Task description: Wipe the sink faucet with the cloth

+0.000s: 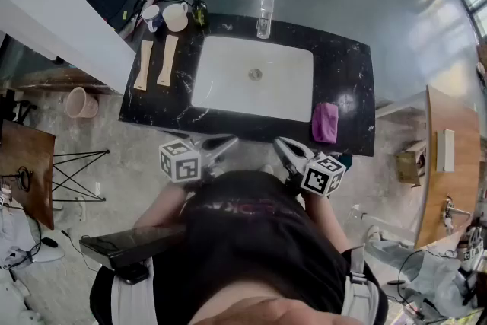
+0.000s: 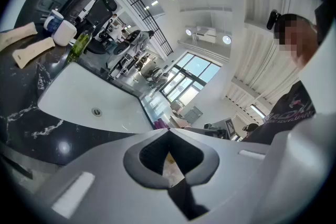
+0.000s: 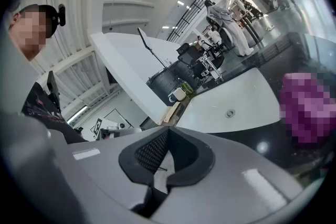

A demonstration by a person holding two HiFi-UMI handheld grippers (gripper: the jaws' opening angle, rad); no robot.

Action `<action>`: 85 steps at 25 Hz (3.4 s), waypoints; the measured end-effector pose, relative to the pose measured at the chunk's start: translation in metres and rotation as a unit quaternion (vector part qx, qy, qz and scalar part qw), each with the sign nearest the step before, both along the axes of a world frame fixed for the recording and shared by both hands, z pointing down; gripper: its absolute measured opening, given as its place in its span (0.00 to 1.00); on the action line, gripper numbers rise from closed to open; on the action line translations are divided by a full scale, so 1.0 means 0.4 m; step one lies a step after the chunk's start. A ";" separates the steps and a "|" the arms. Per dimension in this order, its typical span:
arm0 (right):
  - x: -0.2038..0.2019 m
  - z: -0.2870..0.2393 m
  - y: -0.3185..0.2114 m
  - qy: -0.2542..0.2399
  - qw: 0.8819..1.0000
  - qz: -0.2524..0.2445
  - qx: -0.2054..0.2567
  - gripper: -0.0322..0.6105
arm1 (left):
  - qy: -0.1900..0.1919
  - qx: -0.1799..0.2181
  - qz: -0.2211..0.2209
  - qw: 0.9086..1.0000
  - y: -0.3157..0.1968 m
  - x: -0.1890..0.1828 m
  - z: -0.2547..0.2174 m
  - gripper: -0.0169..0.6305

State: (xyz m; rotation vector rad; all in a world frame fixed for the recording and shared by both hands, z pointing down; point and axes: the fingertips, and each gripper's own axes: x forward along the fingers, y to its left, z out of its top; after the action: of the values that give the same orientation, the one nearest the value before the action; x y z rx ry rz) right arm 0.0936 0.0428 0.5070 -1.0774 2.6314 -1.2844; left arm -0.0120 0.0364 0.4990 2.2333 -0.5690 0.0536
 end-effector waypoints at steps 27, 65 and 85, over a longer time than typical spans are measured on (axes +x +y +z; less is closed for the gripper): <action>0.529 0.135 -0.089 0.170 0.954 0.232 -0.083 0.19 | 0.005 -0.015 -0.006 1.000 0.011 0.001 0.013 0.03; 0.044 -0.237 -0.512 0.105 0.985 0.073 0.118 0.16 | 0.019 -0.036 -0.033 0.999 0.065 -0.274 0.061 0.03; 0.044 -0.097 -1.272 0.247 0.969 -0.026 0.013 0.16 | -0.002 -0.054 -0.266 0.962 -0.069 -0.262 0.072 0.03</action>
State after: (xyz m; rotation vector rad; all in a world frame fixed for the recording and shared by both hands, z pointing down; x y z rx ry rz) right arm 0.1114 -0.4662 0.4680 -1.5033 3.0247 -1.0991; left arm -0.1167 0.0088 0.5279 1.9085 -1.1220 -0.1825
